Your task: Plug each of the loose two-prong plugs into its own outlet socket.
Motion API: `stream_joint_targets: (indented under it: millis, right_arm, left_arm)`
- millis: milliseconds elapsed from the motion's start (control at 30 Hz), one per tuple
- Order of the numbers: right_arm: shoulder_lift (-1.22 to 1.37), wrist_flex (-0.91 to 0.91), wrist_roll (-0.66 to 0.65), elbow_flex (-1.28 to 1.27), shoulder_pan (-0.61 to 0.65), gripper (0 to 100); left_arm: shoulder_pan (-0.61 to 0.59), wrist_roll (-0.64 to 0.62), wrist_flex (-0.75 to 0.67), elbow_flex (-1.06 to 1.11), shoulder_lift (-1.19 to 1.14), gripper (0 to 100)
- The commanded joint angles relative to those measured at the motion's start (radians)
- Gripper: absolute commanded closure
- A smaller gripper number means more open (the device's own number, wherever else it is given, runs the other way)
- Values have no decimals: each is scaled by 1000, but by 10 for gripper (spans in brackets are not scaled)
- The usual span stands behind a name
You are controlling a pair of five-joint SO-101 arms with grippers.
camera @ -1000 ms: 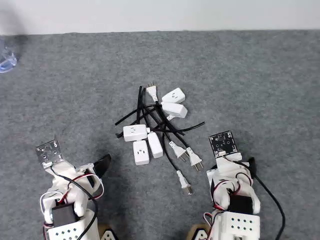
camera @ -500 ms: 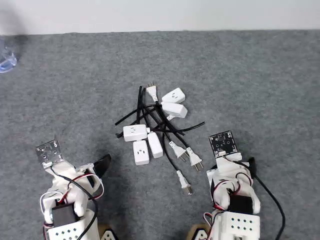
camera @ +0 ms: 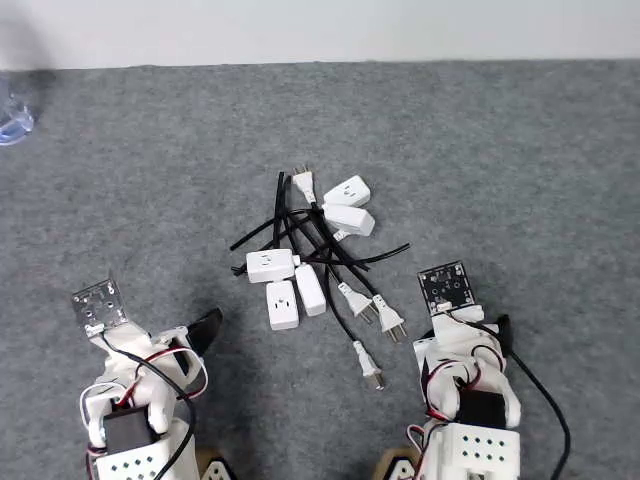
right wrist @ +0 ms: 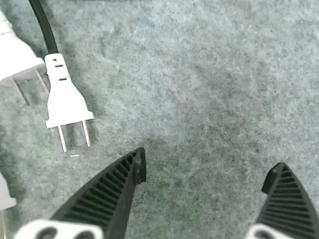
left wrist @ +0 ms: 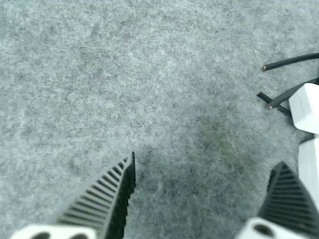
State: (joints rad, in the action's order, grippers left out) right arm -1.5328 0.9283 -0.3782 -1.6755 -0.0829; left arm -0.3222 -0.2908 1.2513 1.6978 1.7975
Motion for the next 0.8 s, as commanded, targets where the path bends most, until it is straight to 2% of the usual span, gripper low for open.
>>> stream_joint_targets:
  millis: [0, 700, 767]
  right_arm:
    - [-10, 5, -11, -15, 12, 626]
    - [-10, 1, -6, -15, 16, 626]
    - [-10, -42, -5, -15, 16, 626]
  left_arm:
    - [0, -9, 5, -15, 11, 607]
    - [2, -9, 3, -15, 12, 607]
    - [8, -9, -57, -15, 12, 607]
